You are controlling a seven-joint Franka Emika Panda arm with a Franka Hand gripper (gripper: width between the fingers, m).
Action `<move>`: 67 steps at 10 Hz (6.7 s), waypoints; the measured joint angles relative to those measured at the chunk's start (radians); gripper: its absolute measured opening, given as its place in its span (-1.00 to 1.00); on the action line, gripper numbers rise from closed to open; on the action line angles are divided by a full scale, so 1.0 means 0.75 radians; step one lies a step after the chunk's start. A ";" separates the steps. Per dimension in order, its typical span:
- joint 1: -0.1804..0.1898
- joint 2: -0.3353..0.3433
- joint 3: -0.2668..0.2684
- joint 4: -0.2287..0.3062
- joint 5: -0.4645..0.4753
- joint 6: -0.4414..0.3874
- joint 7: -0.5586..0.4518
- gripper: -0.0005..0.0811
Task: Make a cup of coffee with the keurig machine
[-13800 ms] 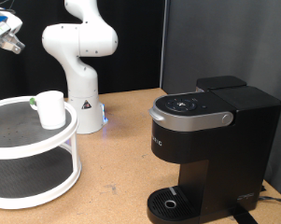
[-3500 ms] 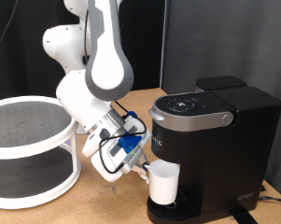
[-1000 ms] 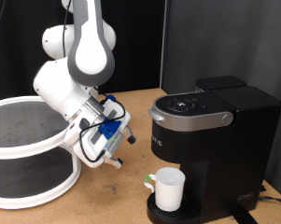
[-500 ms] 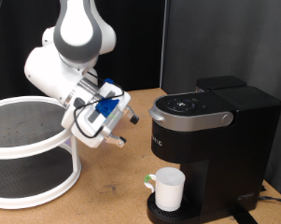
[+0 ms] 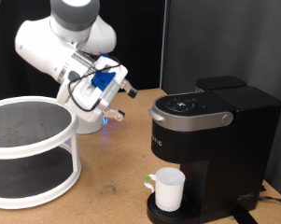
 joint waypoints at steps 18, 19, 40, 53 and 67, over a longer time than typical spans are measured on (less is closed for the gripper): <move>-0.014 -0.227 0.259 0.269 -0.619 -0.167 0.435 0.98; -0.013 -0.227 0.243 0.268 -0.627 -0.222 0.359 0.98; -0.002 0.285 0.455 0.741 -1.176 -0.089 0.384 0.98; 0.005 0.292 0.483 0.569 -1.129 0.078 0.288 -0.98; -0.035 0.460 0.415 0.801 -1.010 -0.321 0.475 -0.99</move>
